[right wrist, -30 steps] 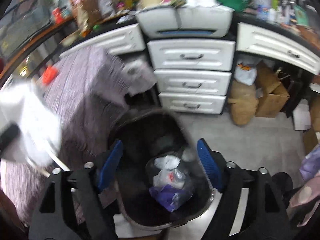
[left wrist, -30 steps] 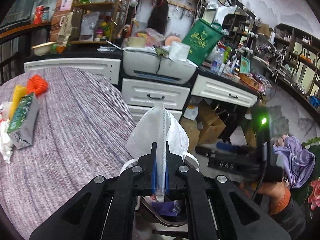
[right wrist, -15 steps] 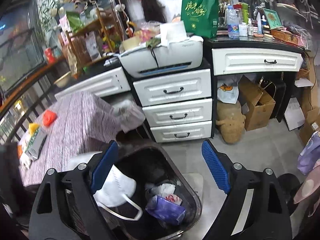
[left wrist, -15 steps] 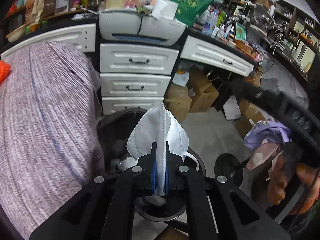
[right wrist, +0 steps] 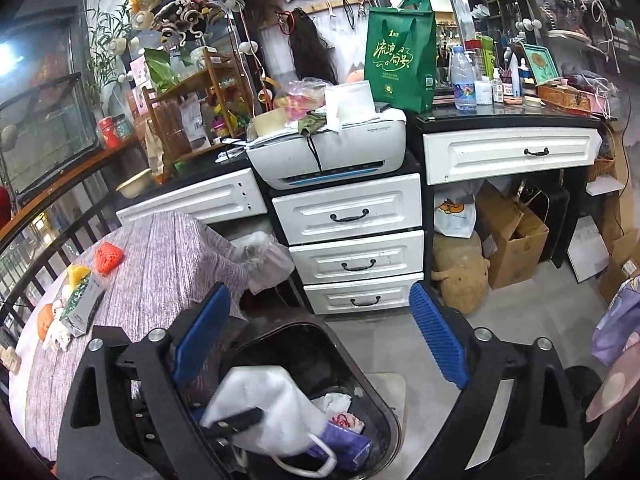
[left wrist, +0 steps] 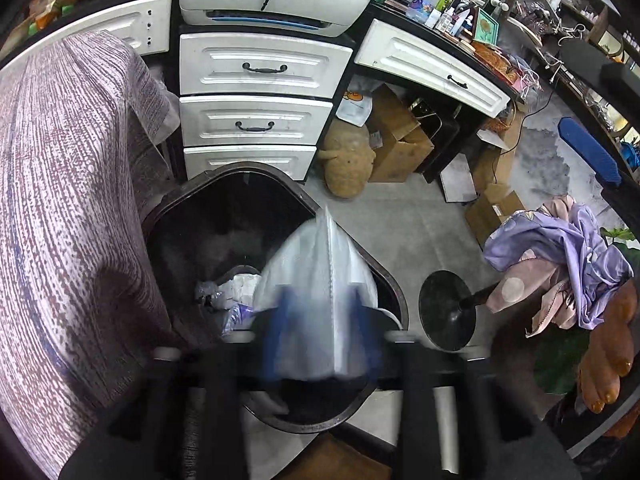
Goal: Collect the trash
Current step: 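Carry the mask and clear plastic to the bin and release both, then move both tools back to the table and reach for the orange peel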
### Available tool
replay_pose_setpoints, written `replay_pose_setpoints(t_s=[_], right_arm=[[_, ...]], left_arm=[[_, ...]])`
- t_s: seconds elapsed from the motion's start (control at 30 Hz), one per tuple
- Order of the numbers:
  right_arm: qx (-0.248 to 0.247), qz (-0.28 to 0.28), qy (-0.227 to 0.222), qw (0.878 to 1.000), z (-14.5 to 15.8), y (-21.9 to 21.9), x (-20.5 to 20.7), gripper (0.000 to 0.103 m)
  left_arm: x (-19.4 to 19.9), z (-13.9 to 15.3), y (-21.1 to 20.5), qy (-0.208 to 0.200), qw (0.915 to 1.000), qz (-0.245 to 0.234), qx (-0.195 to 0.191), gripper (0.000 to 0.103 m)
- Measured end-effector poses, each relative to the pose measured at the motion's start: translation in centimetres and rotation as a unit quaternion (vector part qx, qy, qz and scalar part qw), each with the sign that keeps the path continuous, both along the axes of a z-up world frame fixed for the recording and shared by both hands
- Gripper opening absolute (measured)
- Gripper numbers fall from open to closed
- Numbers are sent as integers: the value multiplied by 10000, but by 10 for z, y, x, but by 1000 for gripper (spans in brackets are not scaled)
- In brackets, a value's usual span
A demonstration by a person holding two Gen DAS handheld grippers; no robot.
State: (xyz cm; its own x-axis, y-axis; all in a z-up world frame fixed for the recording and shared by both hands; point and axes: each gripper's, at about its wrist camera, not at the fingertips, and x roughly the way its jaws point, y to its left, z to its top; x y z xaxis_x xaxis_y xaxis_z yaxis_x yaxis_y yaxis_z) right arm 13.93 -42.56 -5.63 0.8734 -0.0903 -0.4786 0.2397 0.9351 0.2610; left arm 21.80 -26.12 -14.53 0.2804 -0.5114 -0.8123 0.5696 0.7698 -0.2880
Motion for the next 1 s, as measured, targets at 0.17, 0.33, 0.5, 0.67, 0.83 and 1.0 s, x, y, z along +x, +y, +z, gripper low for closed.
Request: replay_pose_setpoints(t_s=[0.17, 0.33, 0.5, 0.67, 0.83, 1.0], right_arm=[[-28, -54, -122, 9999, 4, -1, -3, 94], [-21, -114, -235, 9997, 6, -1, -7, 95], [-17, -134, -284, 9995, 6, -1, -9, 97], [155, -27, -219, 9996, 2, 3, -4, 97], [130, 112, -82, 9998, -1, 16, 4, 97], [4, 344, 4, 9994, 1, 35, 8, 97]], left_arm=[[-5, 9, 3, -36, 9998, -14, -193, 77], [-18, 24, 7, -230, 9990, -97, -372, 84], [-36, 45, 19, -695, 9966, -136, -430, 87], [-52, 71, 40, -1360, 9900, -13, -384, 92], [-55, 87, 65, -1707, 9846, 215, -307, 93], [-52, 93, 98, -1761, 9822, 560, -330, 95]])
